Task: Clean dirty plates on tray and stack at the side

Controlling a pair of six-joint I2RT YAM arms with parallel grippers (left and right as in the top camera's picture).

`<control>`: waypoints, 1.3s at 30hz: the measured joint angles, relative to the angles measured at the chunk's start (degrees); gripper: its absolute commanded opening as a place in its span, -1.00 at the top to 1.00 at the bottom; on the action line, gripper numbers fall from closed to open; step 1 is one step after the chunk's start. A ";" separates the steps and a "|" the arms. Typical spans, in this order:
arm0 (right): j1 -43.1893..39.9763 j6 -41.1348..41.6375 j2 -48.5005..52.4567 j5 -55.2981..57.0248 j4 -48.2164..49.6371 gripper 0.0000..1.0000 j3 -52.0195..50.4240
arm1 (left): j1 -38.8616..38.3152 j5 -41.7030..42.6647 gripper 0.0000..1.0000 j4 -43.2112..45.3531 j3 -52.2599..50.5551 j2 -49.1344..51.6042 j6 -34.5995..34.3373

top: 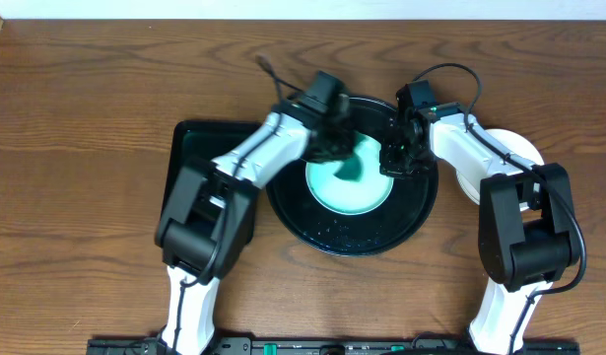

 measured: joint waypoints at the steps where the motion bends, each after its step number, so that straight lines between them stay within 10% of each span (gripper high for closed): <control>1: 0.00 0.00 0.00 0.00 0.02 0.97 0.00 | 2.12 -2.14 0.86 -1.64 0.00 0.00 -0.85; 11: 0.02 -0.02 0.22 -1.70 1.42 0.97 -0.04 | 2.16 -14.40 0.86 -18.71 1.86 -0.79 -3.65; 26: 0.02 -0.02 0.24 -1.75 1.38 0.97 -0.04 | -1.29 5.18 0.86 -8.76 -0.04 0.02 6.62; 39: 0.22 0.00 0.33 -2.54 1.40 0.98 -0.04 | -2.73 -28.50 0.86 -25.75 6.82 0.00 -1.09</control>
